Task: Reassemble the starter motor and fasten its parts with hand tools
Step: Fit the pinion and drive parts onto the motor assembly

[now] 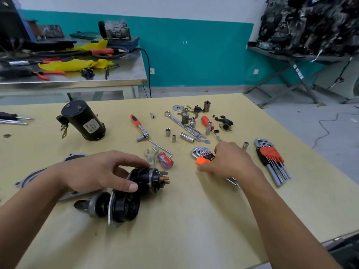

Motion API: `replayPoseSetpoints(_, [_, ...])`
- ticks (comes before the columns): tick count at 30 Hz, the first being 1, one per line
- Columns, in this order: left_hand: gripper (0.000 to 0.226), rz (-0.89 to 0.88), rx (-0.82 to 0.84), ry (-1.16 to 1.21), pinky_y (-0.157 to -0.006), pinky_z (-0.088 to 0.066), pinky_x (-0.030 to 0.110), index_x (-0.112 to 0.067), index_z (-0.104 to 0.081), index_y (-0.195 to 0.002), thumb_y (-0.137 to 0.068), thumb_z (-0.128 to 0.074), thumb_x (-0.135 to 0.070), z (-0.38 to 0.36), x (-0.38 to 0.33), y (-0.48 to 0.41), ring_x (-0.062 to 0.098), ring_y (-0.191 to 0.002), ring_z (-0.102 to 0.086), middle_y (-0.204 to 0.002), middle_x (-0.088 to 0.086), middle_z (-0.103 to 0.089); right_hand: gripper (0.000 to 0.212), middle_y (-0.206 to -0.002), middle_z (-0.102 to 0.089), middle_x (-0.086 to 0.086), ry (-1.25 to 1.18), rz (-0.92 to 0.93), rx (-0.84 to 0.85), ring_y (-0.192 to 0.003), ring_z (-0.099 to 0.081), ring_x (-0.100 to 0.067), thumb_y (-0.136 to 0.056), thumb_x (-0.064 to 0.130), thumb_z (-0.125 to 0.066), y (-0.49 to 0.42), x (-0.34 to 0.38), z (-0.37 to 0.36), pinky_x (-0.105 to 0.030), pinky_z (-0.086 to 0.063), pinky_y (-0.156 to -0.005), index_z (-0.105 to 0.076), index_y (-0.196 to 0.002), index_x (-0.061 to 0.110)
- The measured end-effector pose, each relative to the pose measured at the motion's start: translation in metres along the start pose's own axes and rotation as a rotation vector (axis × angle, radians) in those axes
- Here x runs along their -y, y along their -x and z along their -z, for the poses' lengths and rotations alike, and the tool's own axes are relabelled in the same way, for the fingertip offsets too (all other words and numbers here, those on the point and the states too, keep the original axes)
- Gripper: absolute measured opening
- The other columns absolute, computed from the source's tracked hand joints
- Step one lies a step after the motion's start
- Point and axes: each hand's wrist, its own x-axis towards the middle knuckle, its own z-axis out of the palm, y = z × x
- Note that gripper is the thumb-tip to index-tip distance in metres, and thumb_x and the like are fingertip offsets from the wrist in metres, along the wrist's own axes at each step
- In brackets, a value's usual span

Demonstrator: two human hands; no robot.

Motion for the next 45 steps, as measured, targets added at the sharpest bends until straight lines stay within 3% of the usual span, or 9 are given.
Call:
replayPoseSetpoints(4, [0.063, 0.055, -0.064, -0.166, -0.101, -0.050, 0.030, -0.033, -0.055, -0.135, -0.077, -0.079, -0.042, 0.005, -0.014, -0.006, -0.001, -0.114, -0.063, -0.132, -0.020, -0.062, 0.042, -0.070, -0.053, 0.002, -0.063, -0.019, 0.056, -0.059, -0.049, -0.013, -0.063, 0.046, -0.078, -0.005, 0.003, -0.001, -0.026, -0.030, -0.047, -0.050, -0.072, 0.017])
replayPoseSetpoints(9, [0.053, -0.042, -0.394, -0.270, -0.085, -0.052, 0.015, -0.035, -0.064, -0.119, -0.071, -0.072, -0.056, 0.001, -0.041, -0.021, -0.013, -0.100, -0.063, -0.114, -0.023, -0.067, 0.036, -0.060, -0.048, -0.001, -0.316, 0.008, 0.037, -0.052, -0.042, -0.017, -0.060, 0.033, -0.079, -0.004, 0.004, -0.007, -0.027, -0.029, -0.046, -0.050, -0.061, 0.013])
replayPoseSetpoints(15, [0.016, -0.258, -0.616, -0.284, -0.069, -0.048, 0.008, -0.023, -0.077, -0.102, -0.087, -0.075, -0.018, -0.022, -0.074, -0.047, 0.000, -0.081, -0.063, -0.085, -0.012, -0.072, 0.020, -0.057, -0.057, 0.001, -0.792, 0.247, -0.159, -0.046, -0.040, -0.006, -0.064, 0.024, -0.079, 0.019, 0.028, -0.006, -0.021, -0.035, -0.043, -0.064, -0.070, 0.012])
replayPoseSetpoints(21, [0.017, -0.349, -0.620, -0.248, -0.069, -0.043, 0.005, -0.021, -0.078, -0.094, -0.088, -0.072, -0.007, -0.033, -0.083, -0.054, 0.000, -0.081, -0.062, -0.083, -0.014, -0.071, 0.017, -0.060, -0.066, -0.001, -1.107, 0.337, -0.058, -0.053, -0.057, -0.010, -0.066, 0.028, -0.083, 0.042, 0.051, -0.003, -0.036, -0.052, -0.054, -0.070, -0.076, 0.022])
replayPoseSetpoints(26, [0.019, -0.364, -0.603, -0.256, -0.068, -0.041, 0.005, -0.021, -0.078, -0.100, -0.090, -0.070, -0.007, -0.032, -0.083, -0.054, -0.001, -0.077, -0.059, -0.079, -0.015, -0.066, 0.011, -0.057, -0.067, 0.006, -1.173, 0.354, -0.026, -0.048, -0.059, -0.003, -0.071, 0.017, -0.084, 0.044, 0.051, -0.006, -0.016, -0.046, -0.049, -0.073, -0.075, 0.019])
replayPoseSetpoints(30, [0.021, -0.345, -0.522, -0.312, -0.069, -0.039, 0.004, -0.023, -0.075, -0.108, -0.093, -0.066, -0.010, -0.029, -0.090, -0.056, -0.006, -0.079, -0.058, -0.082, -0.021, -0.063, 0.012, -0.060, -0.066, -0.006, -1.198, 0.370, -0.029, -0.050, -0.056, -0.009, -0.071, 0.016, -0.082, 0.043, 0.050, -0.006, -0.021, -0.047, -0.050, -0.072, -0.076, 0.014])
replayPoseSetpoints(34, [0.018, -0.339, -0.464, -0.285, -0.065, -0.040, 0.004, -0.025, -0.073, -0.105, -0.093, -0.067, -0.013, -0.027, -0.094, -0.059, -0.005, -0.076, -0.059, -0.083, -0.018, -0.067, 0.012, -0.055, -0.063, 0.005, -1.205, 0.384, -0.047, -0.051, -0.055, -0.009, -0.070, 0.016, -0.081, 0.043, 0.050, -0.006, -0.023, -0.047, -0.051, -0.069, -0.071, 0.016])
replayPoseSetpoints(41, [0.014, -0.387, -0.385, -0.149, -0.070, -0.051, 0.026, -0.016, -0.070, -0.094, -0.089, -0.069, -0.002, -0.021, -0.089, -0.061, 0.018, -0.076, -0.061, -0.083, 0.001, -0.070, 0.025, -0.058, -0.057, -0.004, -1.222, 0.341, -0.043, -0.056, -0.051, -0.018, -0.064, 0.026, -0.079, 0.043, 0.051, -0.005, -0.054, -0.051, -0.057, -0.066, -0.073, 0.007])
replayPoseSetpoints(45, [0.016, -0.407, -0.300, -0.039, -0.075, -0.051, 0.027, -0.011, -0.066, -0.092, -0.084, -0.065, 0.003, -0.015, -0.083, -0.055, 0.017, -0.083, -0.059, -0.090, 0.010, -0.065, 0.029, -0.064, -0.065, -0.013, -1.222, 0.309, -0.038, -0.058, -0.056, -0.017, -0.057, 0.037, -0.080, 0.044, 0.051, -0.003, -0.053, -0.055, -0.061, -0.073, -0.076, 0.017])
